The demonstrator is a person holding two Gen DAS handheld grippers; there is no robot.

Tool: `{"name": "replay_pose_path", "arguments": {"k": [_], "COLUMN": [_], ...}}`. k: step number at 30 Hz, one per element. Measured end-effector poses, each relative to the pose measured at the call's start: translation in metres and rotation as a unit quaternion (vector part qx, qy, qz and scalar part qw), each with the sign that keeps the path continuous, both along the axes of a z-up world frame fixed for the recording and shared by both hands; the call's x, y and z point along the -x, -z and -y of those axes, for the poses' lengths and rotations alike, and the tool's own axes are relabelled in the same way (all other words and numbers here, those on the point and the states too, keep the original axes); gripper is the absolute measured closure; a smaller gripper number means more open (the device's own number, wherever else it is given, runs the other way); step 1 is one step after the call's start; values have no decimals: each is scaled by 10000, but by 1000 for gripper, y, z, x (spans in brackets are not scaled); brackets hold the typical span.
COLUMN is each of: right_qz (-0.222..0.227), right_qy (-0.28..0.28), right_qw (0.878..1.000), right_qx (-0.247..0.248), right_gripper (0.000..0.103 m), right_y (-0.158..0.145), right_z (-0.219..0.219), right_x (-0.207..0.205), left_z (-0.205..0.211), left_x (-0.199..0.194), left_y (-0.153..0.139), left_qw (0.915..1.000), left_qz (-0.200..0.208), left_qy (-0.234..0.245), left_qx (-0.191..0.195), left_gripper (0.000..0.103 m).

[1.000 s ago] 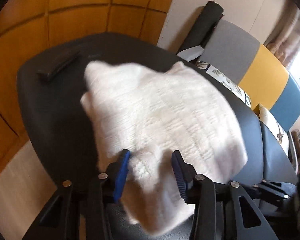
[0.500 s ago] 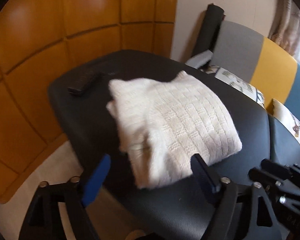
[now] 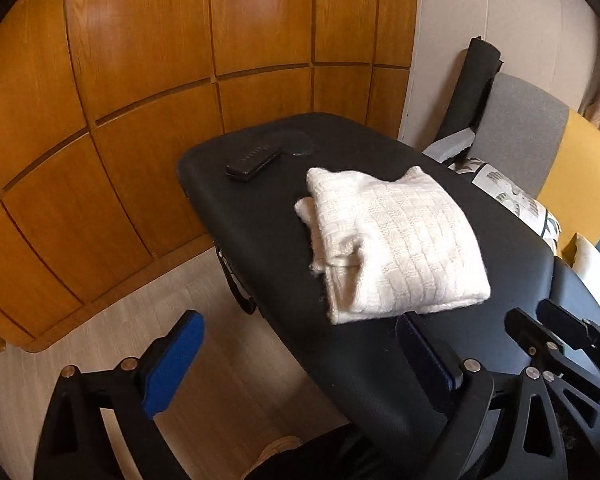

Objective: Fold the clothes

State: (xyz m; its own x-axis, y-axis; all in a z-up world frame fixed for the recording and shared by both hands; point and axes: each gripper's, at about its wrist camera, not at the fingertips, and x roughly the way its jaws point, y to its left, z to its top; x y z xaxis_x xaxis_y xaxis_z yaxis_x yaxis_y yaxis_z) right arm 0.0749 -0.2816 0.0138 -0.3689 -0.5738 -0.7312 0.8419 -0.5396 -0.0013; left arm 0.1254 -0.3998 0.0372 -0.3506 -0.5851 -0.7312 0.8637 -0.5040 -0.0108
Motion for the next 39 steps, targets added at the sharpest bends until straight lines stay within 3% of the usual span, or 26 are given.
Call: {"name": "replay_pose_path", "arguments": {"k": [9, 25, 31, 35, 39], "right_qz": [-49, -91, -76, -35, 8], "right_qy": [-30, 36, 157, 218, 273], "right_qw": [10000, 9999, 9998, 9997, 9996], "right_qx": [43, 63, 111, 110, 99], "right_gripper": [66, 66, 66, 66, 66], "right_y": [-5, -8, -10, -9, -8], "right_z": [5, 3, -1, -3, -5], "right_x": [-14, -14, -7, -3, 0], "left_z": [-13, -11, -11, -12, -17], "left_x": [-14, -14, -12, -14, -15], "left_y": [-13, -11, -8, -6, -8], "left_qw": [9996, 9998, 9996, 9982, 9986], "left_qz": [143, 148, -10, -352, -410], "left_qy": [-115, -93, 120, 309, 323], "left_qx": [192, 0, -239, -374, -94], "left_gripper": [4, 3, 3, 3, 4]}}
